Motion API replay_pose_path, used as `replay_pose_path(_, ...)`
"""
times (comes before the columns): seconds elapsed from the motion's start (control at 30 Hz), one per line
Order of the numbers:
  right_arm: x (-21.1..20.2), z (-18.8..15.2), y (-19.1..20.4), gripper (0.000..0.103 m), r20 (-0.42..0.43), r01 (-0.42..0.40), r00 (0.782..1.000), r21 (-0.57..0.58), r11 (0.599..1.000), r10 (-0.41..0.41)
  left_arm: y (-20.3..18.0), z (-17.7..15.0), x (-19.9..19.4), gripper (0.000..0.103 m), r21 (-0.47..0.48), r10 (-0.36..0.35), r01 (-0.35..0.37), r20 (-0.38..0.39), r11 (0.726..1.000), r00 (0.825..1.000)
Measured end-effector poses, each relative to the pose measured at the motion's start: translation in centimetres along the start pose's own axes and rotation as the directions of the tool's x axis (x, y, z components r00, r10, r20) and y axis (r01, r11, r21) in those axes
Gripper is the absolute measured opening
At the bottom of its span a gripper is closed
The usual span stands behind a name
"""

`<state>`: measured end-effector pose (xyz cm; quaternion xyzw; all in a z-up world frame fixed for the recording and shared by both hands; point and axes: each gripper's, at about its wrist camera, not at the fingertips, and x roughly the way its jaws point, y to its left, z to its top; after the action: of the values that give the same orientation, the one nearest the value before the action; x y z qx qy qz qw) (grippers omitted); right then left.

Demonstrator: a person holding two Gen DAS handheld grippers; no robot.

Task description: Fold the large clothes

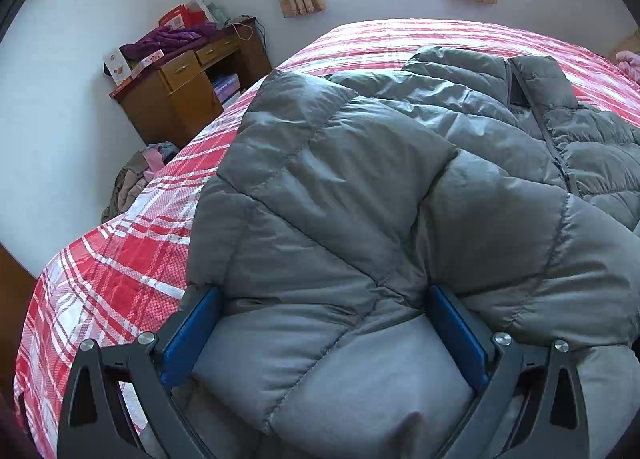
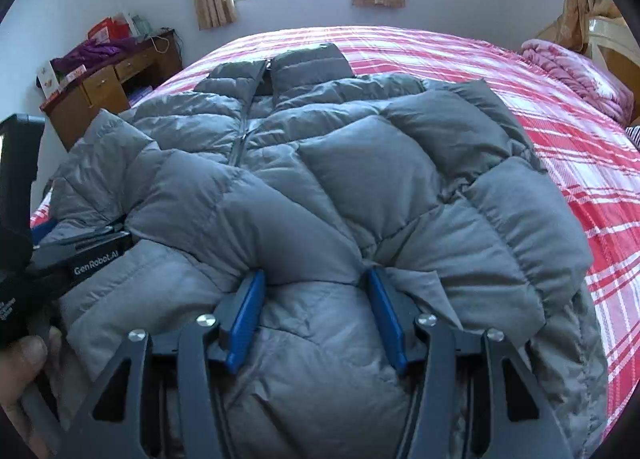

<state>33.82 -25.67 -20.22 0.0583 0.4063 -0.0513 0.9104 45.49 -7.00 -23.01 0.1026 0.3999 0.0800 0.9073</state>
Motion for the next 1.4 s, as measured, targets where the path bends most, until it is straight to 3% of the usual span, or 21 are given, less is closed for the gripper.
replay_pose_path(0.2, -0.1, 0.1, 0.1, 0.057, -0.009, 0.008, 1.0, -0.011, 1.0, -0.008, 1.5, 0.7, -1.0, 0.102, -0.001, -0.048, 0.048, -0.026, 0.999, 0.999)
replay_pose_path(0.3, -1.3, 0.7, -0.2, 0.057, -0.024, -0.014, 1.0, -0.02, 1.0, 0.013, 3.8, 2.2, -4.0, 0.102, -0.018, -0.112, 0.113, 0.045, 0.993, 0.993)
replay_pose_path(0.4, -5.0, 2.1, -1.1, 0.057, 0.077, -0.007, 0.997, 0.043, 0.999, 0.004, 6.5, 5.4, -5.8, 0.102, -0.071, -0.16, 0.169, 0.113, 0.983, 0.981)
replay_pose_path(0.5, -6.3, 4.9, -0.1, 0.056, 0.121, -0.033, 0.992, 0.08, 0.996, 0.023, 7.7, 8.2, -4.4, 0.102, -0.12, -0.157, 0.17, 0.116, 0.978, 0.981)
replay_pose_path(0.57, -5.6, 6.3, 1.4, 0.043, 0.112, -0.053, 0.993, 0.07, 0.996, 0.045, 8.2, 9.6, -2.1, 0.102, -0.18, -0.169, 0.182, 0.085, 0.967, 0.982)
replay_pose_path(0.6, -4.8, 6.8, 2.1, 0.041, 0.107, -0.056, 0.993, 0.06, 0.997, 0.05, 8.2, 9.9, -0.5, 0.102, -0.207, -0.182, 0.191, 0.062, 0.959, 0.981)
replay_pose_path(0.83, 3.2, 6.3, 2.6, 0.038, -0.029, -0.053, 0.998, 0.075, 0.996, 0.055, 6.2, 8.0, 7.3, 0.102, -0.2, -0.145, 0.125, -0.092, 0.972, 0.985)
replay_pose_path(0.9, 4.0, 5.7, 2.3, 0.037, -0.031, -0.047, 0.998, 0.066, 0.997, 0.05, 6.2, 7.1, 8.2, 0.102, -0.223, -0.168, 0.144, -0.09, 0.964, 0.982)
replay_pose_path(1.2, 4.1, 5.1, 2.8, 0.038, -0.015, -0.021, 1.0, 0.034, 0.999, 0.022, 5.1, 6.9, 8.1, 0.102, -0.189, -0.11, 0.093, -0.077, 0.977, 0.991)
replay_pose_path(1.4, 4.3, 5.1, 3.3, 0.037, -0.011, 0.016, 1.0, 0.003, 1.0, -0.016, 5.0, 6.9, 8.2, 0.102, -0.19, -0.107, 0.092, -0.073, 0.978, 0.992)
